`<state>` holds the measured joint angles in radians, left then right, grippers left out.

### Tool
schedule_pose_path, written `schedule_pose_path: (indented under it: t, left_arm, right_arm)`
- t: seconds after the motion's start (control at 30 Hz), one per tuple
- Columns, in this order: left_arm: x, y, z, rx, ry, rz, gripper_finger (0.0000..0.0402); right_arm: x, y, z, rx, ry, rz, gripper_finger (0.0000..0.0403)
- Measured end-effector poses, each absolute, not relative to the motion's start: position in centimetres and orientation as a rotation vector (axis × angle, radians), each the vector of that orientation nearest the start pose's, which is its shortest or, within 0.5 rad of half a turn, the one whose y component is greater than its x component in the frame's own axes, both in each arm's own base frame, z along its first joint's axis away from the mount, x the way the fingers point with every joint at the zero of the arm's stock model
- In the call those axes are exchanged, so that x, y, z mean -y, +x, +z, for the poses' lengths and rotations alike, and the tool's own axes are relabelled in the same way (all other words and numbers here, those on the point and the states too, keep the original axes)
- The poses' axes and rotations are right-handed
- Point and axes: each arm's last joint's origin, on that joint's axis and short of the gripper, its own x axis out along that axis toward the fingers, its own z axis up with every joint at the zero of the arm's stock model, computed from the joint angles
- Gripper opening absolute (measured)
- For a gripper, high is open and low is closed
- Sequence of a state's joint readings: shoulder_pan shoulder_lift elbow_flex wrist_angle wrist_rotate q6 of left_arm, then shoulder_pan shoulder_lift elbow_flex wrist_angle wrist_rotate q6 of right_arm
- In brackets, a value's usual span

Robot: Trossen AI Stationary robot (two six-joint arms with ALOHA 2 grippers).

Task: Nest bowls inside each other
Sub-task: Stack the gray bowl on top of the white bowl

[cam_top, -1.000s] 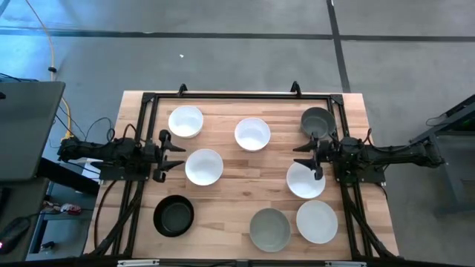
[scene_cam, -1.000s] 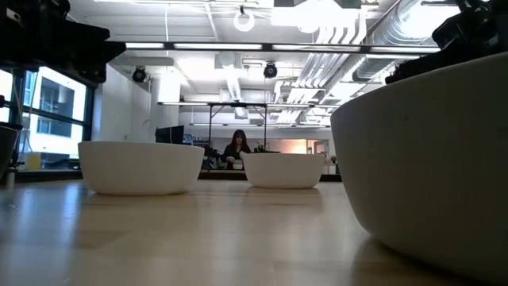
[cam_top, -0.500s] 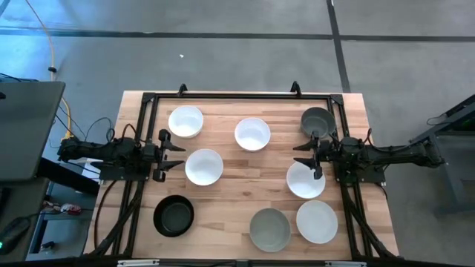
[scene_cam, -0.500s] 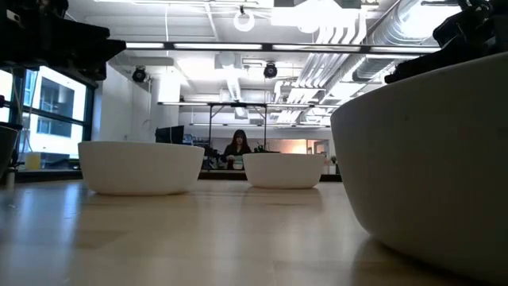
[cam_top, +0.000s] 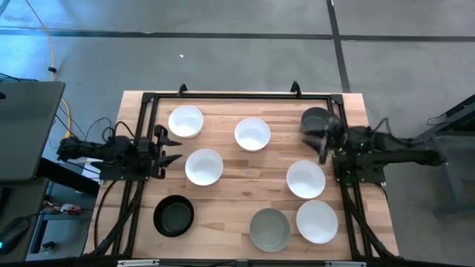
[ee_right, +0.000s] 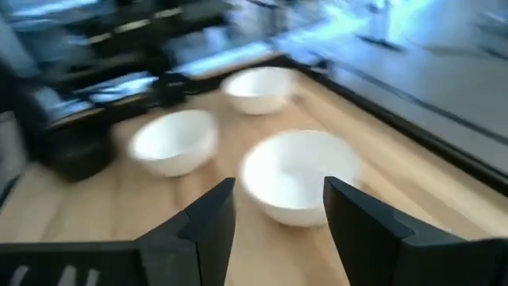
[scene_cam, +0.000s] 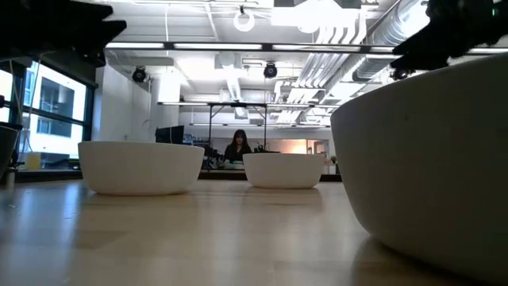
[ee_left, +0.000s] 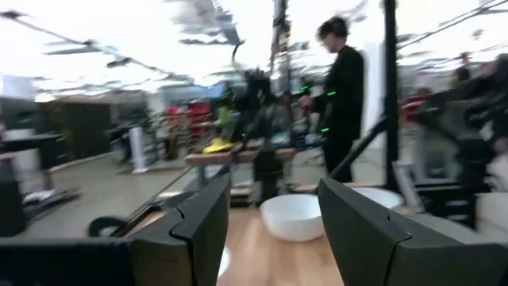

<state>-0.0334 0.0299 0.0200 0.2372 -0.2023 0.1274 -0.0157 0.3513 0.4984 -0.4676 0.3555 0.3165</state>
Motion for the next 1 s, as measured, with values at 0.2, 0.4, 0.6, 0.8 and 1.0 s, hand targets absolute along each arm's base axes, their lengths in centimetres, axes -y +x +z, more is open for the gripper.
schedule_pose_path:
  t: [0.2,0.4,0.6,0.8,1.0]
  left_arm:
    - [-0.5,10.0,18.5,0.145,0.106,0.280,0.0182]
    - [-0.5,10.2,18.2,0.108,0.110,0.277,0.0182]
    - [-0.6,10.3,18.2,0.098,0.114,0.313,0.0182]
    - [-0.8,10.2,18.2,0.090,0.121,0.389,0.0182]
    - [-0.7,10.2,18.2,0.093,0.123,0.359,0.0182]
  right_arm:
    - [2.2,7.6,32.2,-0.345,0.428,-0.809,0.0183]
    - [3.0,7.5,35.6,-0.488,0.522,-1.004,0.0183]
    - [3.9,9.0,35.4,-0.692,0.529,-1.074,0.0183]
    - [5.1,10.2,34.8,-0.795,0.475,-1.126,0.0183]
    - [6.6,10.1,34.2,-0.869,0.559,-1.209,0.0183]
